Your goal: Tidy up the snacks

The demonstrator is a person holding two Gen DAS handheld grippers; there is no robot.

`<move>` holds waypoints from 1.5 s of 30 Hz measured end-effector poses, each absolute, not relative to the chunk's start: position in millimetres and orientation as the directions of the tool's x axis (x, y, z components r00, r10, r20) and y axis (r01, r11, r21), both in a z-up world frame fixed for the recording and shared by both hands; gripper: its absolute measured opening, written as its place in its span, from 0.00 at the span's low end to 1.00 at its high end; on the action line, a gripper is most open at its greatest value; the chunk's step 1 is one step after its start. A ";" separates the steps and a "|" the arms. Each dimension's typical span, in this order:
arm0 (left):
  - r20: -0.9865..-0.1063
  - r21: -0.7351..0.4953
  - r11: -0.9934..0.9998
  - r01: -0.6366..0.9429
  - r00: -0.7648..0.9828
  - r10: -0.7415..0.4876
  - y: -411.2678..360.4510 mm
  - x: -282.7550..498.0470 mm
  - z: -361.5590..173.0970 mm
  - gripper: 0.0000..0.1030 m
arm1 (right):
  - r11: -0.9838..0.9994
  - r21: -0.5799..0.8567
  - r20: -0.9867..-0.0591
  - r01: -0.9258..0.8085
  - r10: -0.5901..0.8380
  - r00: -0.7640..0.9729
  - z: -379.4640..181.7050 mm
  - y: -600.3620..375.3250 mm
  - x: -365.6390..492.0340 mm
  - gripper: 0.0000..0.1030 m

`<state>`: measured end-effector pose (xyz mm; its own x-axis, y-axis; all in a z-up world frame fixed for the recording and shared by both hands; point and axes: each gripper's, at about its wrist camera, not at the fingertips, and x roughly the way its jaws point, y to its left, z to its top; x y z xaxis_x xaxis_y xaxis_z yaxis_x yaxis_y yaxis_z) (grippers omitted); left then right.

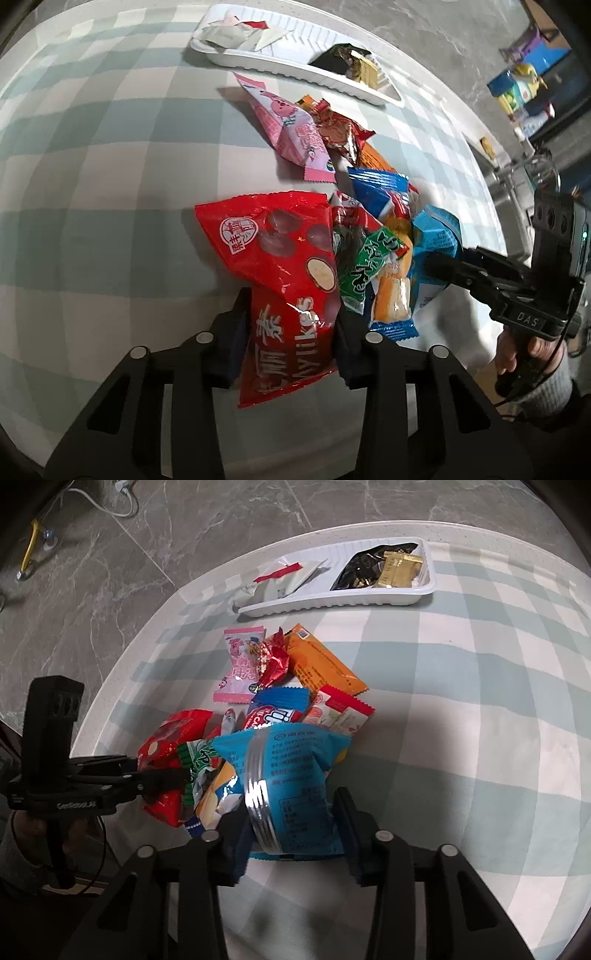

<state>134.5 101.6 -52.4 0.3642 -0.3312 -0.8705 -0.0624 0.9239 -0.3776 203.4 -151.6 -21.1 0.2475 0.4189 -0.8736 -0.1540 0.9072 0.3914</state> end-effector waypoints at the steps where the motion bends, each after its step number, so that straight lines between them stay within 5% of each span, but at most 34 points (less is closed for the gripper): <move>1: -0.867 -0.382 0.922 -0.064 0.370 -0.334 102.3 133.8 -52.1 0.32 | 0.903 0.405 -0.868 -0.146 0.430 0.249 -20.7 -154.0 203.2 0.39; 26: -0.803 -0.438 0.894 -0.094 0.487 -0.343 117.4 118.5 15.5 0.29 | 0.706 0.708 -0.669 0.021 0.660 0.342 24.9 -235.5 204.6 0.32; 45: -0.756 -0.431 0.899 0.079 0.512 -0.407 130.1 264.4 70.8 0.29 | 0.706 0.705 -0.666 0.070 0.624 0.409 40.0 -236.0 317.1 0.32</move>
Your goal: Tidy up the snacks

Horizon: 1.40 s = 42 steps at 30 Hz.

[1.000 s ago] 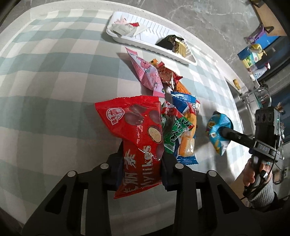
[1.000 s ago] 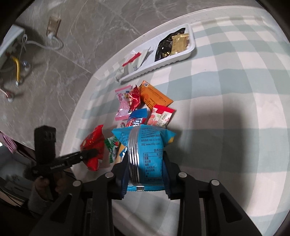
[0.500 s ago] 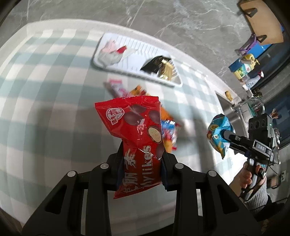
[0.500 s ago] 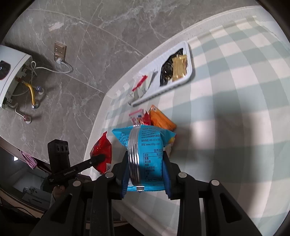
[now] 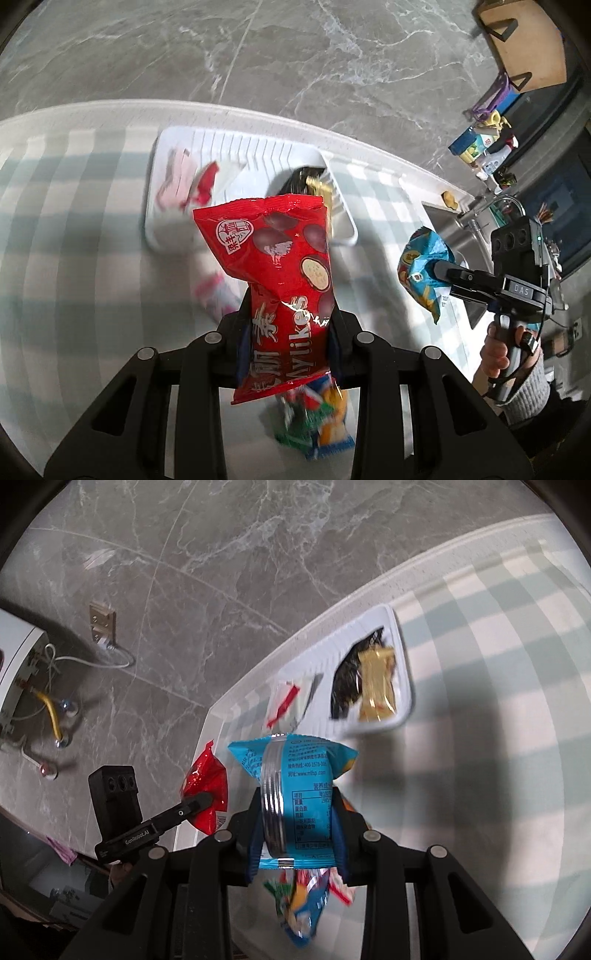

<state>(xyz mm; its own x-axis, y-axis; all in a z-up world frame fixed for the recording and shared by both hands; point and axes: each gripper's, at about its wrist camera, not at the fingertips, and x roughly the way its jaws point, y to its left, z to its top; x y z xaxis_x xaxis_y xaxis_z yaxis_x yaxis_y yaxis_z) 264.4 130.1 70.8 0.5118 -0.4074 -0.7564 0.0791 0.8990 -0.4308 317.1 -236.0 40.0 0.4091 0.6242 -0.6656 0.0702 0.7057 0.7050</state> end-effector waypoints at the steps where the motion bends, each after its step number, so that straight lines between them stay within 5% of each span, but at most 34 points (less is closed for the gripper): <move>1: -0.756 -0.430 0.899 0.086 0.510 -0.410 131.3 273.8 70.4 0.29 | 0.708 0.702 -0.668 0.071 0.620 0.411 40.5 -233.7 324.5 0.32; 18: -0.767 -0.435 0.892 0.126 0.467 -0.440 132.5 388.8 42.3 0.29 | 0.742 0.663 -0.714 0.099 0.587 0.381 14.9 -216.9 420.9 0.32; 42: -0.799 -0.372 0.922 0.108 0.468 -0.377 122.1 441.0 8.1 0.29 | 0.768 0.631 -0.754 0.113 0.571 0.326 -26.4 -213.9 487.4 0.32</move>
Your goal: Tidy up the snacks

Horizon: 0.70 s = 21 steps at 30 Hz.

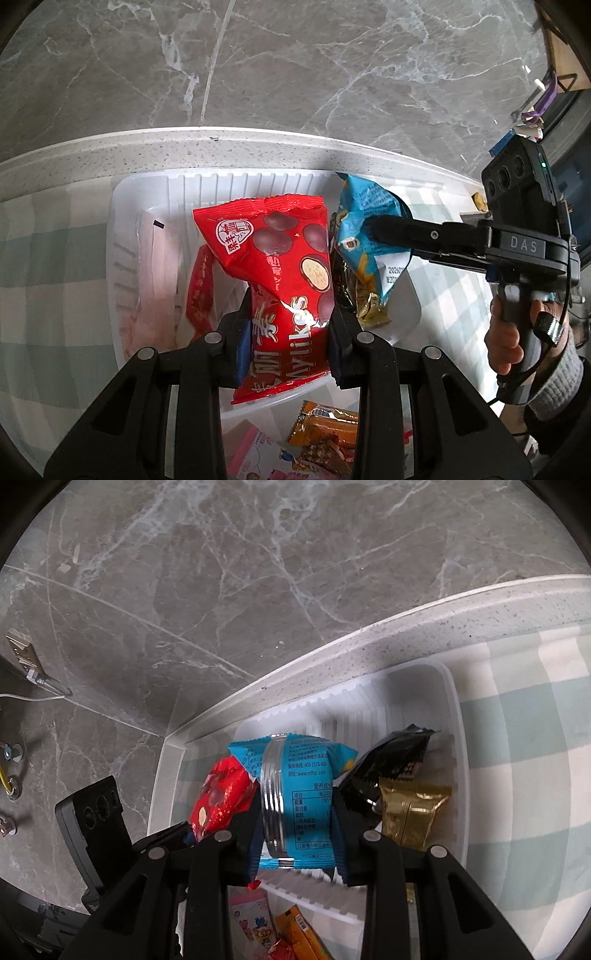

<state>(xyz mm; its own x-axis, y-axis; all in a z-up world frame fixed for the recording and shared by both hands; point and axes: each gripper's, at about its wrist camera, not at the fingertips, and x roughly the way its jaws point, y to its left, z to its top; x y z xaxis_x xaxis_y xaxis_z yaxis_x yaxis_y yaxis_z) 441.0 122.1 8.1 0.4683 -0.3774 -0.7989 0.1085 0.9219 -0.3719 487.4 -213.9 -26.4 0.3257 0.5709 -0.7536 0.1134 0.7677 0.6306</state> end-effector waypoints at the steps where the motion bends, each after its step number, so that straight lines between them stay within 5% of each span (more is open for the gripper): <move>1: -0.799 -0.372 0.922 0.109 0.468 -0.378 122.0 442.0 7.4 0.29 | 0.769 0.629 -0.755 0.114 0.569 0.326 -27.0 -213.9 489.3 0.32; 21: -0.812 -0.341 0.935 0.097 0.471 -0.345 117.3 454.6 -6.2 0.29 | 0.805 0.582 -0.788 0.116 0.523 0.326 -38.6 -211.9 513.2 0.33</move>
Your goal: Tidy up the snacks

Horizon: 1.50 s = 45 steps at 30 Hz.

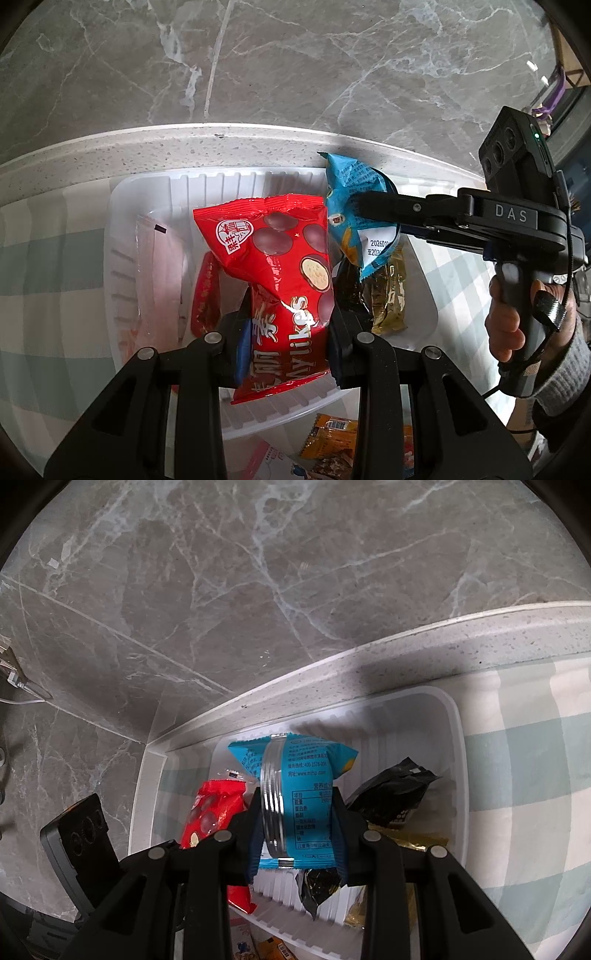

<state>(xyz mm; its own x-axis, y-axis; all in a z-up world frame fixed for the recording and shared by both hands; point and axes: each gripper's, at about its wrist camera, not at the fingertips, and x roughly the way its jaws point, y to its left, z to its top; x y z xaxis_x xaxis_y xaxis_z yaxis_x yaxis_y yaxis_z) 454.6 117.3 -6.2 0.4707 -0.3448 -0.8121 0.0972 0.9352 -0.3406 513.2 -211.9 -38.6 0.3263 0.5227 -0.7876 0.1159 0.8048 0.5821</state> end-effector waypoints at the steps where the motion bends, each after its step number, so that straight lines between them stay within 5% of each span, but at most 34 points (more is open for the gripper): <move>1: -0.814 -0.337 0.936 0.097 0.471 -0.342 117.2 455.2 -6.9 0.29 | 0.806 0.581 -0.788 0.115 0.521 0.327 -38.9 -211.0 513.8 0.33; 45: -0.810 -0.261 0.963 0.066 0.527 -0.256 122.6 432.5 14.3 0.37 | 0.866 0.497 -0.817 0.052 0.447 0.363 -10.3 -196.6 500.2 0.51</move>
<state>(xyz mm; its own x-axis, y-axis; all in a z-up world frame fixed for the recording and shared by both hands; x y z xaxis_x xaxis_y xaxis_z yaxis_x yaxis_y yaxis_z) 432.5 122.6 14.3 0.5272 -0.2557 -0.8103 0.0665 0.9632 -0.2606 500.2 -196.6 -10.3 0.3634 0.4471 -0.8173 0.0517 0.8663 0.4969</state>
